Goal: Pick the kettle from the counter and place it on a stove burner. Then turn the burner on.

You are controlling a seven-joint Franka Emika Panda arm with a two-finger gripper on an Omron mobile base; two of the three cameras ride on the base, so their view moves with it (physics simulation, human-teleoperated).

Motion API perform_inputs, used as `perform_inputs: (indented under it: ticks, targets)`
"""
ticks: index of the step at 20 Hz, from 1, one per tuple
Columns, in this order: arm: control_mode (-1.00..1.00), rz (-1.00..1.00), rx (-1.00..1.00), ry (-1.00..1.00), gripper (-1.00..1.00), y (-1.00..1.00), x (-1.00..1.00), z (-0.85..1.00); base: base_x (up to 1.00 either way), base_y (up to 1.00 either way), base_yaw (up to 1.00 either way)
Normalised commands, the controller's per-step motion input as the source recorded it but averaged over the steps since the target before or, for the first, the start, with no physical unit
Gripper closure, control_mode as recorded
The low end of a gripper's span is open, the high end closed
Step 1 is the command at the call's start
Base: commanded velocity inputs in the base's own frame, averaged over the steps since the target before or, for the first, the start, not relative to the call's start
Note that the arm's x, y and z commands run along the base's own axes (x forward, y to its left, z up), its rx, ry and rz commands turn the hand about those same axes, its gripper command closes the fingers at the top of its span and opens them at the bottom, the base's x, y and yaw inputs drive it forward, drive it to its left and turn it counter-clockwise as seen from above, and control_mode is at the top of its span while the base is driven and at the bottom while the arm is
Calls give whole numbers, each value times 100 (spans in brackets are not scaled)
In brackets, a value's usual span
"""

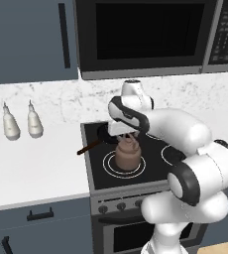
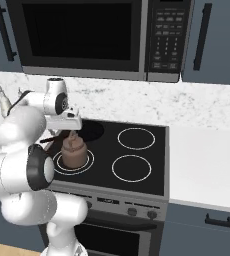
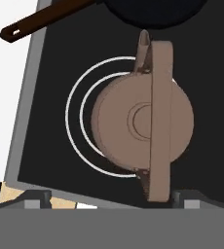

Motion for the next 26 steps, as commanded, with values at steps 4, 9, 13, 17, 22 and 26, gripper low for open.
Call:
perform_inputs:
  ticks: [4, 9, 13, 17, 22, 26]
  targets:
    - [-100, -2, 0, -14, -100, 26, -100, 0, 0, 0, 0]
    - [-100, -2, 0, -17, -100, 42, -100, 0, 0, 0, 0]
    - [-100, 0, -2, -22, -100, 63, -92, 0, 0, 0, 0]
    - [-100, 0, -1, -25, -100, 65, -68, 0, 0, 0, 0]
    - [-100, 0, 0, -26, -100, 49, -40, -2, 0, 0, 0]
    - [-100, -2, 0, -27, -100, 11, -20, -24, 0, 0, 0]
